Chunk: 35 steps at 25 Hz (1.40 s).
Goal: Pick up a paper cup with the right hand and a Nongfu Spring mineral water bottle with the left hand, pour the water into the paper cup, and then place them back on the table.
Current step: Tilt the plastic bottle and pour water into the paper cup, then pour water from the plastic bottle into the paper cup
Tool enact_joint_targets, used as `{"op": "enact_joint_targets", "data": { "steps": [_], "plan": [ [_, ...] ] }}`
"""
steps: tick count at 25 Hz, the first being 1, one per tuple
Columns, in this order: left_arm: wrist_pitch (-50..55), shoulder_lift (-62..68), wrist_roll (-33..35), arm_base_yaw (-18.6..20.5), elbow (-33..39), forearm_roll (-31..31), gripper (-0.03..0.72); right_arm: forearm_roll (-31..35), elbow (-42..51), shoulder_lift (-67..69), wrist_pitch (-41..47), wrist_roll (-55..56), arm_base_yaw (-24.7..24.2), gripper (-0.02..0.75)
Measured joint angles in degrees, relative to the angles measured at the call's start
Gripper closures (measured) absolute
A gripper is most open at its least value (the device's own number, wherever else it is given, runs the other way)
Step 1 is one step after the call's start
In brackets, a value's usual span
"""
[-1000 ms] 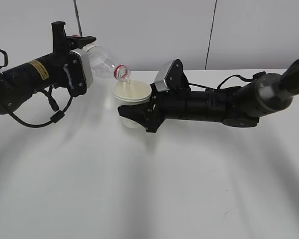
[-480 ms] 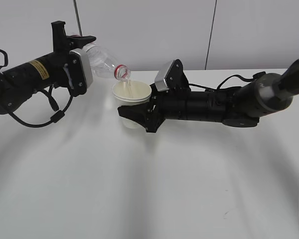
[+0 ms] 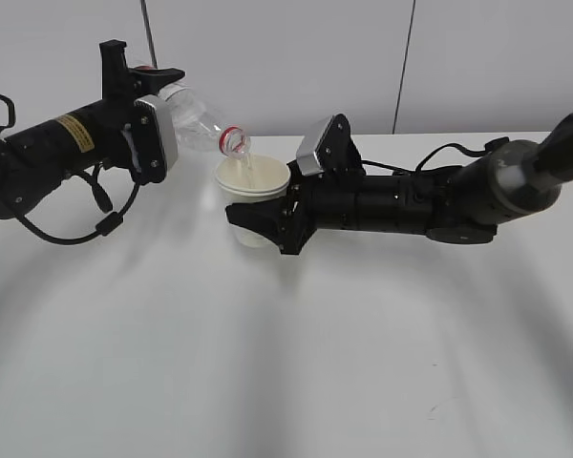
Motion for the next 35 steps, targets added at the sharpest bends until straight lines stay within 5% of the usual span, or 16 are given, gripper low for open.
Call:
{"op": "enact_joint_targets", "data": {
  "steps": [35],
  "plan": [
    [-0.84, 0.0, 2.5, 0.0, 0.0, -0.05, 0.314, -1.69, 0.0, 0.0, 0.79, 0.0, 0.0, 0.256]
  ]
}}
